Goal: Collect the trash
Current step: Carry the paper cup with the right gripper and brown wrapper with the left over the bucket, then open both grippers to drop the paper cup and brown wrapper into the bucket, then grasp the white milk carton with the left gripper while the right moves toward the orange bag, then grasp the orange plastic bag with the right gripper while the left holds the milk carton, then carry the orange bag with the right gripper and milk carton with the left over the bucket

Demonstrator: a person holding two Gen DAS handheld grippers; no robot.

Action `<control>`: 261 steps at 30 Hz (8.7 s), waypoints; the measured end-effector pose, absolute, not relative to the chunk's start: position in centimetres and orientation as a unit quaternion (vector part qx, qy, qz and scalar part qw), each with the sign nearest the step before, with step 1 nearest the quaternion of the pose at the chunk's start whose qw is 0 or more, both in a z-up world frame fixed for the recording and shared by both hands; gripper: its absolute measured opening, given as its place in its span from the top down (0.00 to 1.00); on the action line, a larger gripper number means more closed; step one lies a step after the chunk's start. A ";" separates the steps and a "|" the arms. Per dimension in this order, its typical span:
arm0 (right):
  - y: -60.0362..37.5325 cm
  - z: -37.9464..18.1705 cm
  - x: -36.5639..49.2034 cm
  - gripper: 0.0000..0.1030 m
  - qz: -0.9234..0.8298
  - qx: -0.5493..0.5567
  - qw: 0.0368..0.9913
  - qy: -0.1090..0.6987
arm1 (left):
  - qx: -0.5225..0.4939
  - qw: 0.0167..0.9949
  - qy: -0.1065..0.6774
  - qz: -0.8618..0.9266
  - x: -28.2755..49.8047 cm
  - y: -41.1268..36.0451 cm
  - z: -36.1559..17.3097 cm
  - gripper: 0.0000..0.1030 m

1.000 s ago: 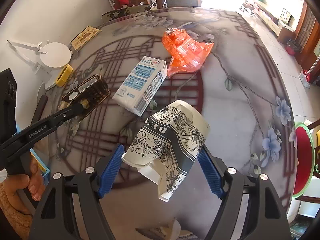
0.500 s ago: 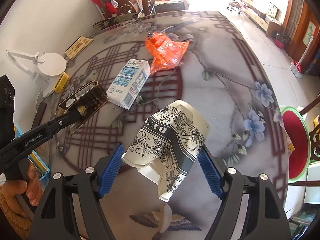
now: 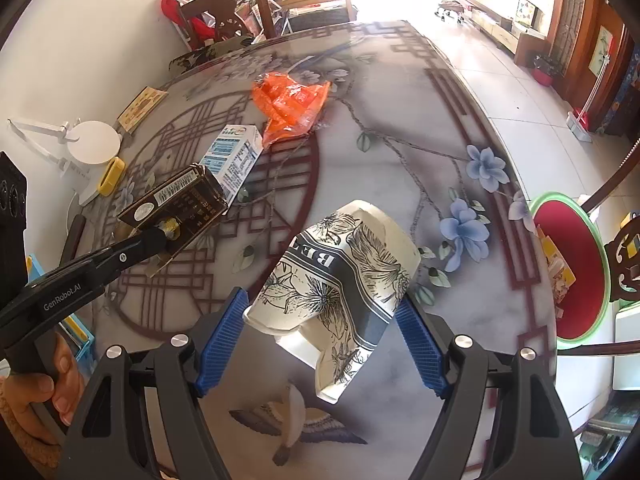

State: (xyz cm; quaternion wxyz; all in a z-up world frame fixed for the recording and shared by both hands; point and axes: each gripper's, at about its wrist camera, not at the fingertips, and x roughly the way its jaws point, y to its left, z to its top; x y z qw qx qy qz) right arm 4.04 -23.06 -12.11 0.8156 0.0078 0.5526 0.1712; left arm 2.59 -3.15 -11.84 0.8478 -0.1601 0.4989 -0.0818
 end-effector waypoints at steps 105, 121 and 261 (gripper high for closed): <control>-56.6 -15.2 8.1 0.23 -0.016 0.163 0.819 0.549 | -0.044 0.820 0.537 -0.192 13.2 -32.5 -13.4 0.34; -47.2 -14.0 7.2 0.22 0.040 0.131 0.821 0.554 | -0.119 0.840 0.523 0.089 9.4 -6.8 -14.7 0.22; -34.4 -9.6 5.4 0.40 0.117 0.028 0.849 0.514 | -0.075 0.858 0.500 -0.088 4.5 -12.6 -10.6 0.51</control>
